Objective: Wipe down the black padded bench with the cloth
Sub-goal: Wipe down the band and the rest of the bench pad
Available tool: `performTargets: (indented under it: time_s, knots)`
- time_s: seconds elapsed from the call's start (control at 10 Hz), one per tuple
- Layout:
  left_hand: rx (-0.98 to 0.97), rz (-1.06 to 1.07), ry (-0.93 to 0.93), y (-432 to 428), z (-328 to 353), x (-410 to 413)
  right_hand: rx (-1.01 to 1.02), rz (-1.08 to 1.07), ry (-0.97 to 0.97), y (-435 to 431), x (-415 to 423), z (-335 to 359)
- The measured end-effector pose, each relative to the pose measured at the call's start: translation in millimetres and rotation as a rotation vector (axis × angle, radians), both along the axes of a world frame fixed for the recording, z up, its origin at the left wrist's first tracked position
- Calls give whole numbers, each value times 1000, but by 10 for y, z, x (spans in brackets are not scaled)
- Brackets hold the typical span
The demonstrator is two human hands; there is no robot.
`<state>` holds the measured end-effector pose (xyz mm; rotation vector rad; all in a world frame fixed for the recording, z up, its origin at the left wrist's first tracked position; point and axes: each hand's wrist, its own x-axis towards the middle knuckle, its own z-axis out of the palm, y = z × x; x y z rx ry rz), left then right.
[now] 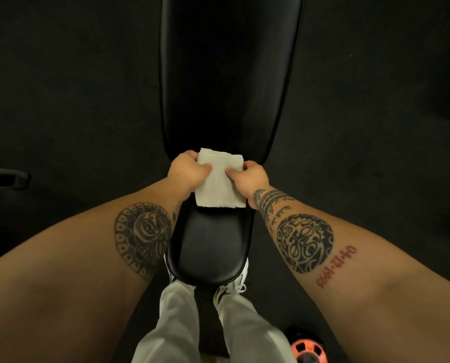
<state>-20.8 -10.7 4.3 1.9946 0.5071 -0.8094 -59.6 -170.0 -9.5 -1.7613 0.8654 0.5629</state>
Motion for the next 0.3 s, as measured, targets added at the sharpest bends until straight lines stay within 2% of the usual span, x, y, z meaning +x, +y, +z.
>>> performTargets:
  time_s: [0.2,0.3]
  knots:
    - [130,-104,6,59,-433,-195,-165,163,45,39,-185,-380]
    - [220,-181,-10,38,-434,-197,-280,262,43,84,-203,-425]
